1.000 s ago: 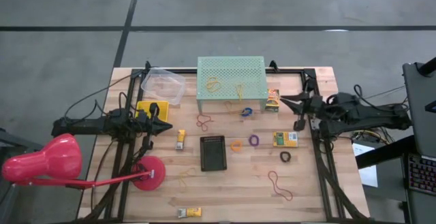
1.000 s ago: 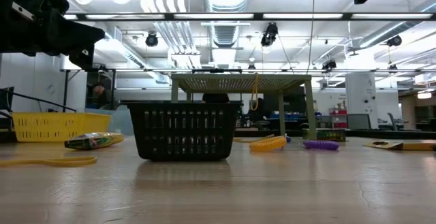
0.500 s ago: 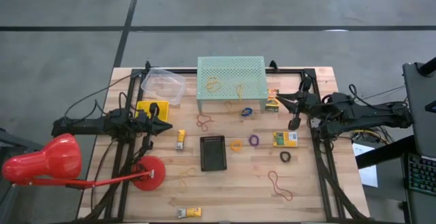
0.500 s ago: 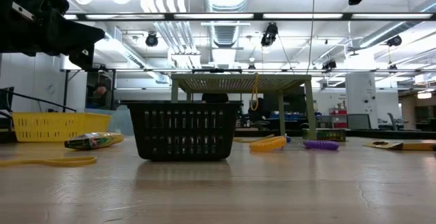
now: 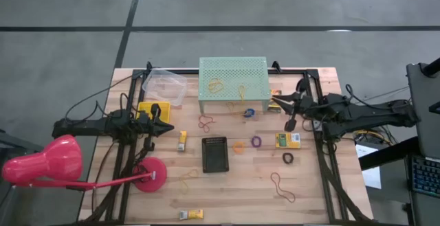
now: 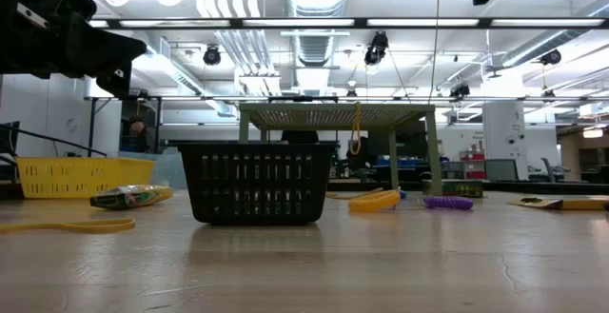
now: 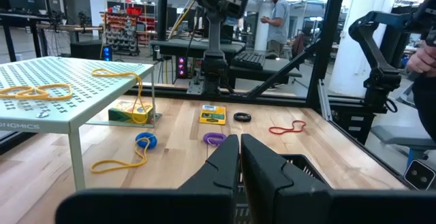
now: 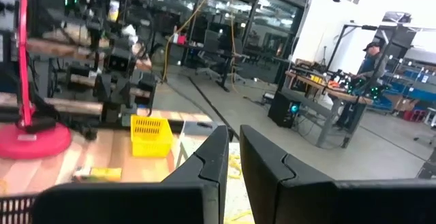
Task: Pick & Place Office Desk Supplies
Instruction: Put the yellow rubber band from the shelf into the black bin
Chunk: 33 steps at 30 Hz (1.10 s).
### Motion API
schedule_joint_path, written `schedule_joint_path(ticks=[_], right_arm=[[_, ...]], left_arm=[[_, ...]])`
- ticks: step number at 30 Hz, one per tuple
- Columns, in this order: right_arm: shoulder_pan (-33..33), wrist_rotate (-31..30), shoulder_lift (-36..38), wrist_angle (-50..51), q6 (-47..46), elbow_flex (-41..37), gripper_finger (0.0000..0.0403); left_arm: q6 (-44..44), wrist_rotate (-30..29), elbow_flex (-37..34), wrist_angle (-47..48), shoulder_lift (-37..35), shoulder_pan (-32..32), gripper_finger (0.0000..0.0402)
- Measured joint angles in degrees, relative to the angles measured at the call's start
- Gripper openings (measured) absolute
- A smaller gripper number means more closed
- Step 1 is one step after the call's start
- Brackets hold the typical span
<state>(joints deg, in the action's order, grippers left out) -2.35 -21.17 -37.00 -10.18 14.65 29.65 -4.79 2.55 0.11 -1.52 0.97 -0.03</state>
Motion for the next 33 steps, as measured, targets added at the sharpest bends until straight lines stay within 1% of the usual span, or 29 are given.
schedule_joint_path(ticks=[3, 10, 14, 16, 20, 26, 30, 33], right_arm=[[0.0, 0.0, -1.92, 0.06, 0.52, -0.02, 0.0034], [0.0, -0.02, -4.88, -1.1, -1.64, 0.04, 0.0034], [0.03, -0.04, -6.89, -0.95, -5.98, 0.15, 0.0034], [0.28, -0.07, -8.4, -1.03, -6.44, 0.15, 0.0034], [1.59, -0.07, -12.99, -2.06, -7.05, 0.15, 0.0034], [4.87, -0.05, -21.67, -6.8, -7.98, 0.15, 0.0034], [6.36, 0.01, -26.29, -9.48, -14.62, 0.15, 0.0034], [6.87, 0.0, -29.29, -10.48, -16.92, 0.15, 0.0034]], left_arm=[[0.02, 0.0, 0.01, 0.0, 0.0, 0.0, 0.0023], [0.02, 0.02, 0.0, -0.01, 0.0, 0.01, 0.0023], [0.0, 0.02, -0.02, -0.02, 0.0, 0.0, 0.0023], [0.01, 0.02, 0.0, 0.0, 0.0, 0.0, 0.0023], [0.0, 0.01, -0.01, 0.0, 0.0, 0.0, 0.0023], [0.02, 0.0, 0.0, 0.0, 0.0, 0.01, 0.0023], [0.01, 0.0, 0.0, 0.0, 0.0, 0.0, 0.0023], [0.0, 0.0, 0.01, 0.0, 0.0, 0.0, 0.0023]])
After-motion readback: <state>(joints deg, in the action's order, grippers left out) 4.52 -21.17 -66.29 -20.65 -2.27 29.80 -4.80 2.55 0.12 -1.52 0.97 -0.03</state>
